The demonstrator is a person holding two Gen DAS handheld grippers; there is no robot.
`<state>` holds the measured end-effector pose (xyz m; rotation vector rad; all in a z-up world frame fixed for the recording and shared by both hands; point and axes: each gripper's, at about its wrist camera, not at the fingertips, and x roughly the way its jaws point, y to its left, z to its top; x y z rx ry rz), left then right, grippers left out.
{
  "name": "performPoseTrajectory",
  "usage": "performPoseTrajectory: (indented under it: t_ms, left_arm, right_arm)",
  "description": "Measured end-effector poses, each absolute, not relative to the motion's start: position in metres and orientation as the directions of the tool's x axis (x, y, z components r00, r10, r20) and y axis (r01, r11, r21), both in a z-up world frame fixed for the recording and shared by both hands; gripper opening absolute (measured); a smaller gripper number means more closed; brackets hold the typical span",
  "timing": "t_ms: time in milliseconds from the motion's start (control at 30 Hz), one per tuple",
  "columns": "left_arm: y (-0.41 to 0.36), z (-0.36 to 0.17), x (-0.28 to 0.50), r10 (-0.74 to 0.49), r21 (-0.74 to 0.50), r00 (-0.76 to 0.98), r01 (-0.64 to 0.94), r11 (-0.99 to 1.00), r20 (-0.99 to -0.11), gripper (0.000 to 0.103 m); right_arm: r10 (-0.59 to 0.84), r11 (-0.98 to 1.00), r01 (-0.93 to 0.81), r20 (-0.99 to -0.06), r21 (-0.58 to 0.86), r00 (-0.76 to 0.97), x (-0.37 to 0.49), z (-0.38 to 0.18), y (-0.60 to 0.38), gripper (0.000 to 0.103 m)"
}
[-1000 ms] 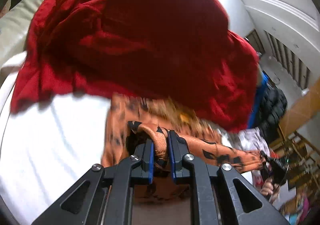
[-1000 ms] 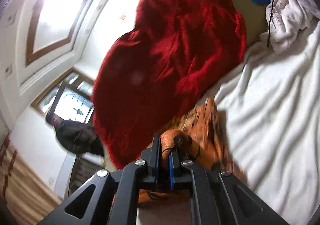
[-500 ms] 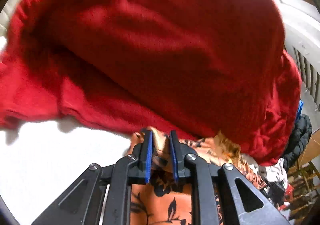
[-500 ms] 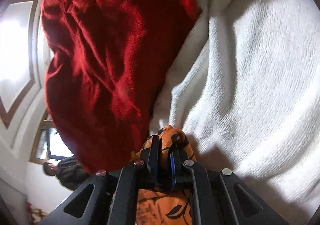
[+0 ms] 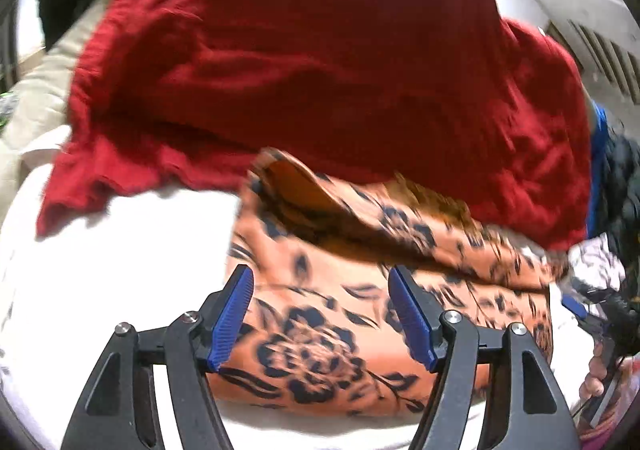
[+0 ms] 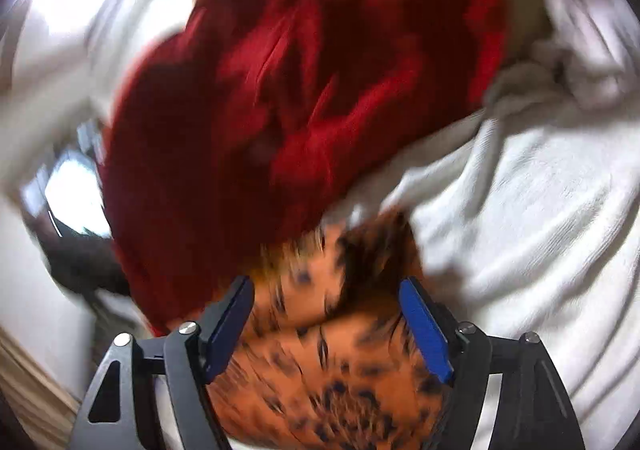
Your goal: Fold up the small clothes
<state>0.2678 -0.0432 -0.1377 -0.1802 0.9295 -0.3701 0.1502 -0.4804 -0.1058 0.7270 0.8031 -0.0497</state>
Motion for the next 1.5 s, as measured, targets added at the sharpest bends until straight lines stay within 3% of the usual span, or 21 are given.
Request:
performPoseTrajectory:
  t_ms: [33,67,200,367,433,533,667,967,1100,1300,1400,1500]
  left_arm:
    - [-0.052,-0.142,0.271,-0.400,-0.308,0.519,0.258,0.916,-0.755,0.070]
    - [-0.058,-0.144,0.276,-0.409,-0.308,0.503,0.274,0.911,-0.761,0.070]
    - [-0.094,-0.156,0.305,-0.456,-0.329,0.411,0.343,0.880,-0.790,0.070]
    - [-0.122,-0.181,0.355,-0.481,-0.363,0.378,0.343,0.866,-0.791,0.070]
    - [-0.120,-0.186,0.366,-0.501,-0.402,0.397,0.310,0.862,-0.769,0.070]
    - [-0.105,-0.174,0.374,-0.528,-0.459,0.456,0.263,0.849,-0.716,0.070]
    - [-0.080,-0.143,0.361,-0.492,-0.436,0.609,0.252,0.864,-0.622,0.071]
    - [-0.058,-0.146,0.308,-0.359,-0.266,0.505,0.248,0.932,-0.785,0.071]
    - [-0.039,-0.155,0.286,-0.345,-0.274,0.476,0.214,0.938,-0.809,0.071]
    - [-0.034,-0.184,0.284,-0.248,-0.158,0.435,0.233,0.960,-0.865,0.071]
    - [-0.029,-0.188,0.283,-0.258,-0.160,0.424,0.253,0.954,-0.868,0.071]
    - [-0.018,-0.188,0.286,-0.266,-0.181,0.426,0.229,0.956,-0.865,0.071]
  right_arm:
    - [0.241,0.800,0.283,-0.716,0.528,0.655,0.159,-0.110,-0.460,0.039]
    - [0.247,0.827,0.275,-0.755,0.491,0.607,0.166,-0.116,-0.444,0.036]
    - [0.242,0.866,0.275,-0.830,0.418,0.502,0.198,-0.146,-0.412,0.036]
    - [0.183,0.847,0.332,-0.813,0.416,0.552,0.249,-0.150,-0.425,0.036]
    - [0.167,0.823,0.350,-0.778,0.448,0.605,0.266,-0.149,-0.436,0.036]
    - [0.116,0.773,0.346,-0.655,0.532,0.747,0.266,-0.141,-0.456,0.036]
    - [0.117,0.787,0.299,-0.607,0.539,0.786,0.261,-0.128,-0.451,0.036]
    - [0.280,0.862,0.122,-0.664,0.491,0.694,0.238,-0.110,-0.368,0.036]
    - [0.320,0.872,0.110,-0.726,0.477,0.609,0.264,-0.123,-0.340,0.036]
    - [0.259,0.900,0.176,-0.814,0.398,0.520,0.337,-0.166,-0.309,0.036]
    - [0.224,0.881,0.229,-0.792,0.414,0.568,0.375,-0.166,-0.316,0.037]
    - [0.232,0.849,0.215,-0.707,0.482,0.668,0.376,-0.148,-0.322,0.037]
